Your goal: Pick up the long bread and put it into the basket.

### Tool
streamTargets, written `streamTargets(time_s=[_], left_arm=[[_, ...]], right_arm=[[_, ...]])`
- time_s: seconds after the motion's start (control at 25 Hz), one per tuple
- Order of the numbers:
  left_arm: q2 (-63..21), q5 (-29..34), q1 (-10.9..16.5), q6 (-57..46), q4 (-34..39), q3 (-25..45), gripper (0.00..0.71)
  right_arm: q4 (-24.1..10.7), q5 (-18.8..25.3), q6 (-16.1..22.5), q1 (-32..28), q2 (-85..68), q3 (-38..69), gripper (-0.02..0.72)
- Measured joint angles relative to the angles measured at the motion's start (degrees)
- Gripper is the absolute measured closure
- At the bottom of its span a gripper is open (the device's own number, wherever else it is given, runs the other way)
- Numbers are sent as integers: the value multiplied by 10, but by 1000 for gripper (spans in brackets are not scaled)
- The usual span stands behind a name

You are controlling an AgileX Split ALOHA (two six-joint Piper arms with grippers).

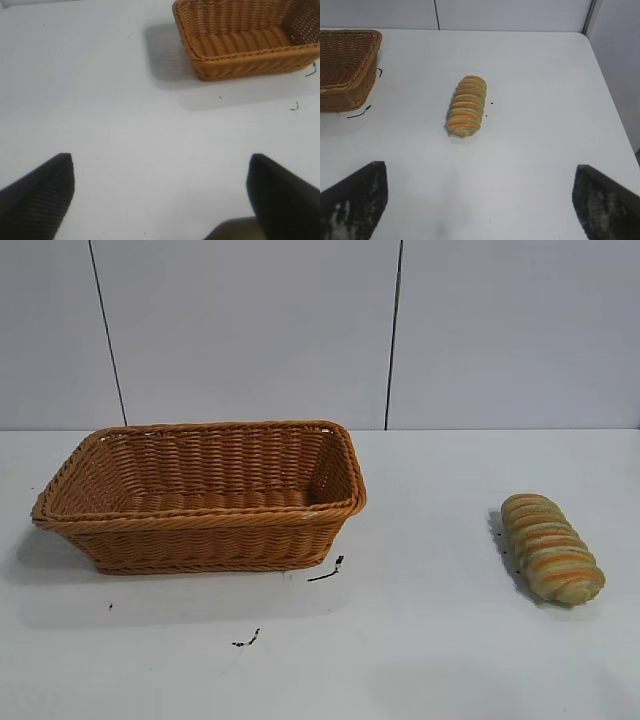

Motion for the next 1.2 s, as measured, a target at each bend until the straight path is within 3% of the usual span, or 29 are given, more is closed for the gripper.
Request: streamTargets(time_s=[0.68, 1.2], left_arm=[[0, 0, 0, 0, 0, 0, 14], [0, 0, 0, 0, 0, 0, 14]], right_arm=[[-2, 0, 0, 0, 32, -12, 10], [-9, -1, 0, 0, 490, -179, 10]])
